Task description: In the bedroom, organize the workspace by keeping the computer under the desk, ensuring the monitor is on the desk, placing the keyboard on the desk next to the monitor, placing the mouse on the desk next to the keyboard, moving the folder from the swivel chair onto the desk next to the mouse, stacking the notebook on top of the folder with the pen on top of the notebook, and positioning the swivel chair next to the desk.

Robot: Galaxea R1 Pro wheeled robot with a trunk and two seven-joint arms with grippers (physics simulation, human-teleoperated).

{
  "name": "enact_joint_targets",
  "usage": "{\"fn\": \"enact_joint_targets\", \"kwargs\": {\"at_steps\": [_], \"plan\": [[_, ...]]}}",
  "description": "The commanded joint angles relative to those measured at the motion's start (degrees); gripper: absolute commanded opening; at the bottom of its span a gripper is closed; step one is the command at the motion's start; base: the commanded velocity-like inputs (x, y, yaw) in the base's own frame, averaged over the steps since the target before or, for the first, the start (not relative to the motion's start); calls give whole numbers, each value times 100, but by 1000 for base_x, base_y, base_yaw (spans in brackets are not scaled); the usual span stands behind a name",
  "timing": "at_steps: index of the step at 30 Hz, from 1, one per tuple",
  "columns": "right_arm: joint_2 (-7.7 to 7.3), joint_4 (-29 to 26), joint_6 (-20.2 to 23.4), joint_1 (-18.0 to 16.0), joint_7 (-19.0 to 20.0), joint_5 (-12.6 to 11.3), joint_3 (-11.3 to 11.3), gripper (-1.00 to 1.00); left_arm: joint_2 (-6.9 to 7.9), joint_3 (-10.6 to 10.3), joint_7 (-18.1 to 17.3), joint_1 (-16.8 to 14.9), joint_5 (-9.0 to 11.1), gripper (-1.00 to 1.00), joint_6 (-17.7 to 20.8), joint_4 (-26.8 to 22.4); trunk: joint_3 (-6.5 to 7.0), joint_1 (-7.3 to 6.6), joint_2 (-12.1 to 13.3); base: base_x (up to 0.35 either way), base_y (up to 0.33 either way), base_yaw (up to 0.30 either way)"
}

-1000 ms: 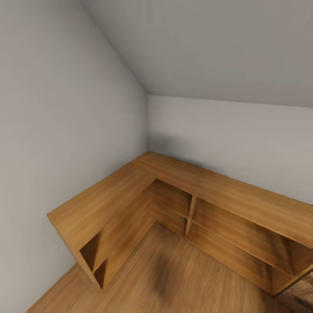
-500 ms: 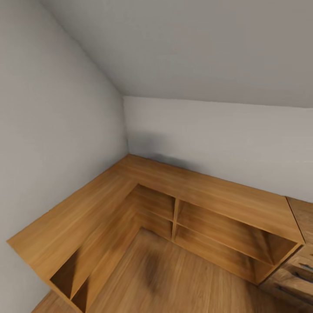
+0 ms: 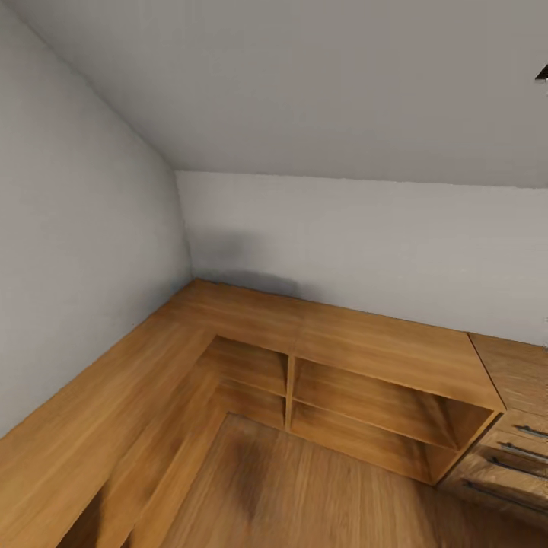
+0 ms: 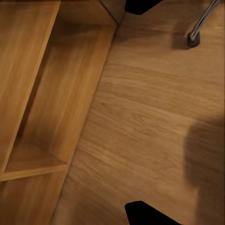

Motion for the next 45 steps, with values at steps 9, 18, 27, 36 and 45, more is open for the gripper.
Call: {"fn": "enact_joint_targets", "kwargs": {"at_steps": [9,18,27,36,45], "plan": [[1,7,-23,-8,-27,-19,49,100,0,-53,59,0,-3,100,-8,0,-8,4,-7,240,180,-294],[1,7,-17,-8,-27,226,41,100,0,-57,60,0,-3,100,-8,0,-8,4,-7,25,12,-294],[1,7,-23,-7,-27,248,40,100,0,-57,59,0,-3,100,-8,-2,-8,4,-7,0,2,-294],[3,7,-21,-8,-27,249,40,100,0,-57,51,0,-3,100,-8,0,-8,4,-7,0,79,-294],[0,7,-15,-7,-27,249,40,100,0,-57,51,0,-3,100,-8,-4,-8,4,-7,0,8,-297]]}}
